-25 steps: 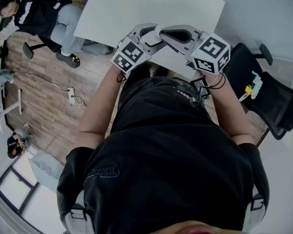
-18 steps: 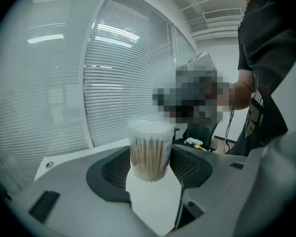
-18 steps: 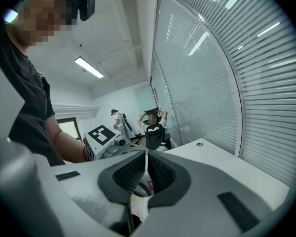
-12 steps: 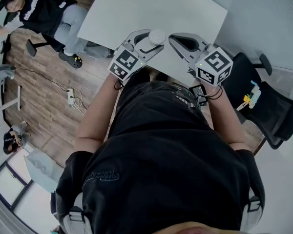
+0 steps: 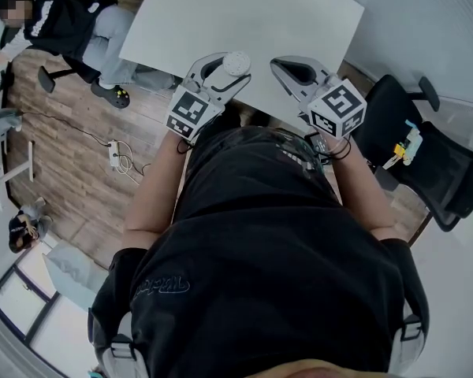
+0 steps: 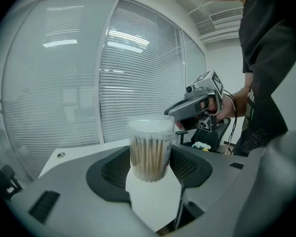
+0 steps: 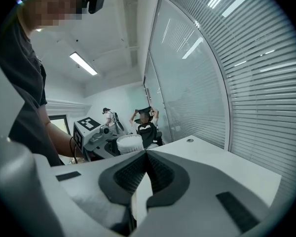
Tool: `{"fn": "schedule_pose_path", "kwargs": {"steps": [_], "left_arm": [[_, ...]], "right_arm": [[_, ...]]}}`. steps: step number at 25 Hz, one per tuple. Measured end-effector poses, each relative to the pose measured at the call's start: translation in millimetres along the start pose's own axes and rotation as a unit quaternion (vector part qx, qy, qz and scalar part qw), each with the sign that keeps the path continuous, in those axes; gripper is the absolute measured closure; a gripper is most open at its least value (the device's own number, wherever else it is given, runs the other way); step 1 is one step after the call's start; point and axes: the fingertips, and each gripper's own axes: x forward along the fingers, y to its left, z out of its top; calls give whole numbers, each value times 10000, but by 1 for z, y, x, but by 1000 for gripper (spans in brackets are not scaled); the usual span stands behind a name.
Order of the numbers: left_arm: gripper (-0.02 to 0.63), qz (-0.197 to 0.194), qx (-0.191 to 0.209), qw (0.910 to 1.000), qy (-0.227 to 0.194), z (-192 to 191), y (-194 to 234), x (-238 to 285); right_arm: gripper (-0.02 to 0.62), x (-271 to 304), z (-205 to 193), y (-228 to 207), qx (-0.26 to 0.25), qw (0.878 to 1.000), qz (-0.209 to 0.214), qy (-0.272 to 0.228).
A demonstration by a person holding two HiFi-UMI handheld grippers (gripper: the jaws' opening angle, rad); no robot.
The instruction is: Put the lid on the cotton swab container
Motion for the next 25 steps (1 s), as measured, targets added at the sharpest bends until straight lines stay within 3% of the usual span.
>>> {"fn": "schedule_pose_path", "kwargs": {"steps": [25], "left_arm": [[348, -311, 56, 9995, 45, 9, -14, 8]], "right_arm": [[574, -12, -8, -7, -21, 9998, -170, 96]]}}
